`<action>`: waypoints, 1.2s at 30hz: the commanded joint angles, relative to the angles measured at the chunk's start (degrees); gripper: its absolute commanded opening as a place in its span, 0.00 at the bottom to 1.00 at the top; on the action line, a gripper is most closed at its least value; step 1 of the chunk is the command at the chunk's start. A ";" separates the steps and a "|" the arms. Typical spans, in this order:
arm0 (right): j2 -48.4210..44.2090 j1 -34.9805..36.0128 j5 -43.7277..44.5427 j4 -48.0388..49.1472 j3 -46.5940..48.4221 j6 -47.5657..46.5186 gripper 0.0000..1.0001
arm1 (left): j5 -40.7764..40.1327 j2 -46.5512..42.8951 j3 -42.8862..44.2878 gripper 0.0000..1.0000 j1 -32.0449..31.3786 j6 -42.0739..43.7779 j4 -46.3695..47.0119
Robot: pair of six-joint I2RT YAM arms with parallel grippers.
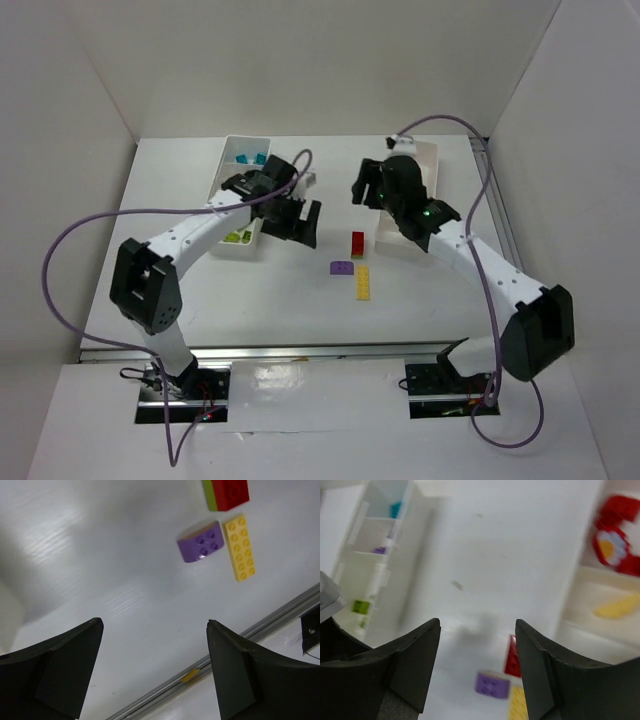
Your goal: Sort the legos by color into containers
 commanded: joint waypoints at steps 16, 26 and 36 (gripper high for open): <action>-24.03 -5.23 5.22 -33.76 -21.61 18.56 0.70 | -6.00 16.20 -1.25 1.00 -16.97 21.20 19.02; -32.73 -6.90 10.22 -39.83 -22.67 26.29 0.69 | -5.47 22.10 -0.63 0.93 -17.50 24.19 23.42; -30.99 -7.42 10.15 -39.05 -21.53 25.52 0.68 | -4.95 21.23 -2.64 0.79 -13.11 20.33 25.35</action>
